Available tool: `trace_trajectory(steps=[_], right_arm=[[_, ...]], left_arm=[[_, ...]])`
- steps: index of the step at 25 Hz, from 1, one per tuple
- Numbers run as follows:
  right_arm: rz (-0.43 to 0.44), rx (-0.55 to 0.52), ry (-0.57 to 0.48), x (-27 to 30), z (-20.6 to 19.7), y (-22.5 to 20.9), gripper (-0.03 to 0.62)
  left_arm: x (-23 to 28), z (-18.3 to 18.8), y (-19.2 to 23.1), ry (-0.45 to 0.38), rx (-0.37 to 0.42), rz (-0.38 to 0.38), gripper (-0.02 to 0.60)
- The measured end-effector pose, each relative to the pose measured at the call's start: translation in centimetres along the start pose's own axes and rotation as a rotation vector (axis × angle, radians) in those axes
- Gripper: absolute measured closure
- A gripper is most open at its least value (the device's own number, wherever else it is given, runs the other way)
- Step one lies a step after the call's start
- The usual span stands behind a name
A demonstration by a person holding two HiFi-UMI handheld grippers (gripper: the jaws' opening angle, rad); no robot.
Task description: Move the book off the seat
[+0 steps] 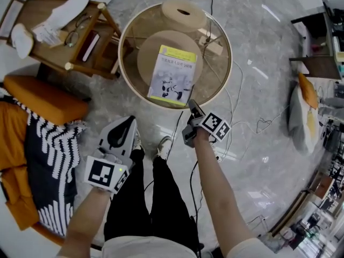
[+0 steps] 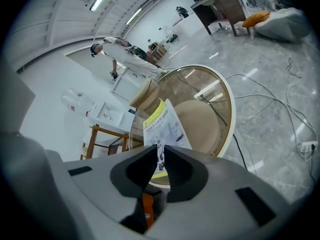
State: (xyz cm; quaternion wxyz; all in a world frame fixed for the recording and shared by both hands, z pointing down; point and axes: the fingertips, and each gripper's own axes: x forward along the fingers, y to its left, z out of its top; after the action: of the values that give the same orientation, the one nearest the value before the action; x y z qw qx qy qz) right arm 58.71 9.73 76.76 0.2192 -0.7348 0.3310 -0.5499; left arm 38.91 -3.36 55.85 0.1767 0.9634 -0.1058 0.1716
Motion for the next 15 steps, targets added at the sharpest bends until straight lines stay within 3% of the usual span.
trace_trajectory(steps=[7,15], right_arm=[[-0.023,0.007,-0.033,-4.4,0.5,-0.8,0.56],[0.026,0.018,-0.12,-12.9,3.3,1.0,0.572]], left_arm=[[-0.8,1.8,-2.4,-0.022,0.026,-0.01,0.566],[-3.8,7.7,-4.6,-0.093,0.104,0.008,0.566]])
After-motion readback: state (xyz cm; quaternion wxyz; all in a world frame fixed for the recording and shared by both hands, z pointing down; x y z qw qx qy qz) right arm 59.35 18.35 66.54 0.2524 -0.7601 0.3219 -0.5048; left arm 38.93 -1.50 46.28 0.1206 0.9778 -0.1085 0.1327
